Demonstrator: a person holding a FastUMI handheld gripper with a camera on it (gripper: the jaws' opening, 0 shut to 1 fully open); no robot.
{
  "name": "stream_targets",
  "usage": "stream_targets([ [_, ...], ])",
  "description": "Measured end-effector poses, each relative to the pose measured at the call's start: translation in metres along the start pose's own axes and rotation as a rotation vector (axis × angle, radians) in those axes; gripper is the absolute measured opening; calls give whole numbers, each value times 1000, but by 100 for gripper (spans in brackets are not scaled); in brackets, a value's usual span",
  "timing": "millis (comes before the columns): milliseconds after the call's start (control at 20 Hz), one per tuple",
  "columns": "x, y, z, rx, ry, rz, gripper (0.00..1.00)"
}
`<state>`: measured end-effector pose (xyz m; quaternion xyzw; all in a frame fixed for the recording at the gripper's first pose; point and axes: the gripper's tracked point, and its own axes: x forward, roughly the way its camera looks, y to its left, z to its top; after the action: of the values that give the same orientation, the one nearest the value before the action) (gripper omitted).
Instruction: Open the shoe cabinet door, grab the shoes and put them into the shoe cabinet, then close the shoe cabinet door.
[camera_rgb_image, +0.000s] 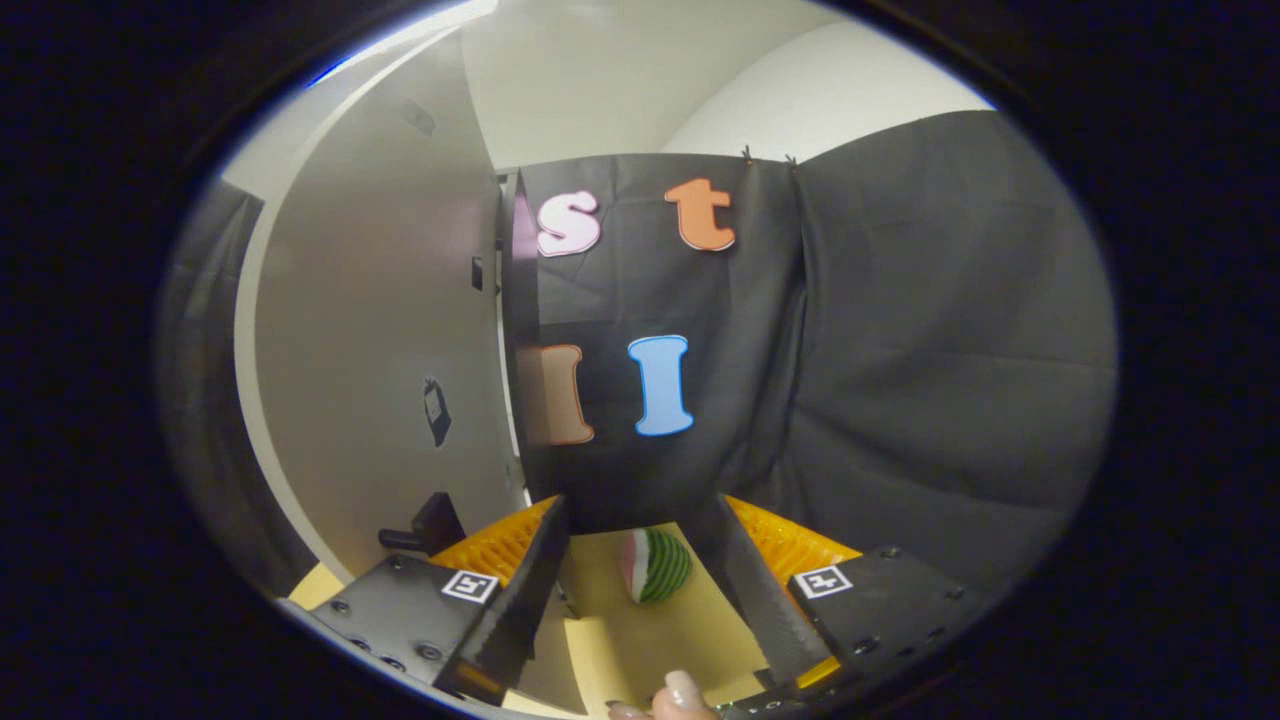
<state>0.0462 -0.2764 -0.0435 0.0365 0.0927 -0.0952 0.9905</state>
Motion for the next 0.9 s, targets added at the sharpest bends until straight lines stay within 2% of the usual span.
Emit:
stream_targets([
  [300,-11,44,-1,-10,-7,40,93],
  [500,-19,74,-6,6,-13,27,93],
  [900,-23,146,-13,29,-21,60,93],
])
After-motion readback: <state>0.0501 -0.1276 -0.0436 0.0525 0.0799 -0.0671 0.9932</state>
